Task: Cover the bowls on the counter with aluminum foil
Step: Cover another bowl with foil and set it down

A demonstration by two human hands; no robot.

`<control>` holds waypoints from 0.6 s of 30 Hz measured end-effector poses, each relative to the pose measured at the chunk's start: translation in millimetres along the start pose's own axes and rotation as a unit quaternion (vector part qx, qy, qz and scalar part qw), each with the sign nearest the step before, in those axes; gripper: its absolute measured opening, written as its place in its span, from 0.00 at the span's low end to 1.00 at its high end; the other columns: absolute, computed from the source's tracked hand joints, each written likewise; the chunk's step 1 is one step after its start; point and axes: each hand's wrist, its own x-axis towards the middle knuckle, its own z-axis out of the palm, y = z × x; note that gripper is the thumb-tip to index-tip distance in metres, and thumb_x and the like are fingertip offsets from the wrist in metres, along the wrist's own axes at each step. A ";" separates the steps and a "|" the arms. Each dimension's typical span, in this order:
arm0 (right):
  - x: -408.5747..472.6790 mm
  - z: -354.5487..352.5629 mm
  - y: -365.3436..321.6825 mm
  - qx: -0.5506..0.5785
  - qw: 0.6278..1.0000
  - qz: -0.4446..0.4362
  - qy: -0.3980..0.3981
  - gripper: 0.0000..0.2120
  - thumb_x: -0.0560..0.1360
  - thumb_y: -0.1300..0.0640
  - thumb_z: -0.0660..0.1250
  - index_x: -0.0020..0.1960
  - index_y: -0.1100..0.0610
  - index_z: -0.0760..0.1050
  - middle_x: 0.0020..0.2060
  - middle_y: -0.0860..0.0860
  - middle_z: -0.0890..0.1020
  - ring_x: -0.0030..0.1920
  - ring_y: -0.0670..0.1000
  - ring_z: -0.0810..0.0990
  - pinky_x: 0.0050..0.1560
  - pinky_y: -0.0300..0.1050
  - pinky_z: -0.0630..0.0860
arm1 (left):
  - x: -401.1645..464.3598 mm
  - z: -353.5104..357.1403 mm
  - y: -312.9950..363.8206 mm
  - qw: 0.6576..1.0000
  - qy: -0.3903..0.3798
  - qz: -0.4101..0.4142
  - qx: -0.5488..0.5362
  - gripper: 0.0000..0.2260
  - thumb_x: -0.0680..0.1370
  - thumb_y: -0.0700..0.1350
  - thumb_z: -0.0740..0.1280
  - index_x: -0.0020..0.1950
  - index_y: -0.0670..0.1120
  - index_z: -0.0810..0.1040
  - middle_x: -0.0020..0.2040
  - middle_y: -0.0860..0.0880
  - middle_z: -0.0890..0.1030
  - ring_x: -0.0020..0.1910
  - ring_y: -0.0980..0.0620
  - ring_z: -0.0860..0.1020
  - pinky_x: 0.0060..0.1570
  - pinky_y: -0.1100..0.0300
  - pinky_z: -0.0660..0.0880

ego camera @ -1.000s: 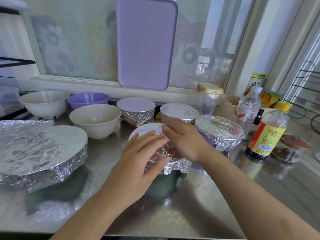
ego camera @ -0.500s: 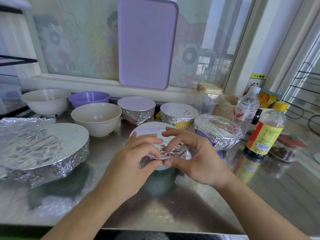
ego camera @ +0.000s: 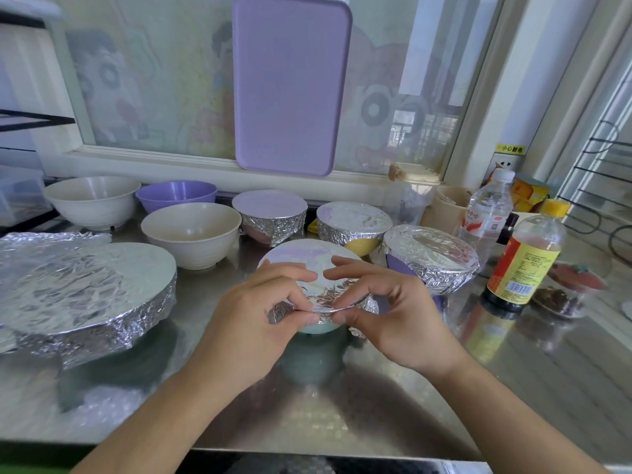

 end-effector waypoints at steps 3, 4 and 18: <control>-1.3 -2.5 0.8 -0.001 1.000 0.001 0.013 0.10 0.71 0.72 0.79 0.42 0.57 0.87 0.57 0.46 0.88 0.70 0.46 0.79 0.74 0.51 0.72 | -0.3 -2.9 -0.6 1.000 0.000 -0.012 -0.003 0.10 0.71 0.38 0.82 0.39 0.49 0.84 0.58 0.61 0.84 0.64 0.56 0.81 0.65 0.55 0.74; -1.8 -2.9 1.1 -0.005 1.000 0.000 0.019 0.10 0.70 0.72 0.80 0.42 0.57 0.87 0.55 0.46 0.88 0.69 0.46 0.80 0.73 0.51 0.73 | -0.1 -4.1 -0.6 1.000 -0.001 -0.015 -0.004 0.10 0.71 0.38 0.82 0.39 0.49 0.84 0.58 0.61 0.84 0.64 0.56 0.81 0.65 0.55 0.74; -1.5 3.9 6.9 -0.160 0.976 -0.102 0.105 0.08 0.70 0.65 0.82 0.43 0.53 0.89 0.44 0.44 0.84 0.52 0.50 0.83 0.54 0.44 0.77 | 4.0 -22.5 -1.0 0.998 -0.004 -0.008 0.057 0.12 0.73 0.37 0.79 0.43 0.55 0.85 0.61 0.62 0.82 0.66 0.54 0.79 0.66 0.61 0.71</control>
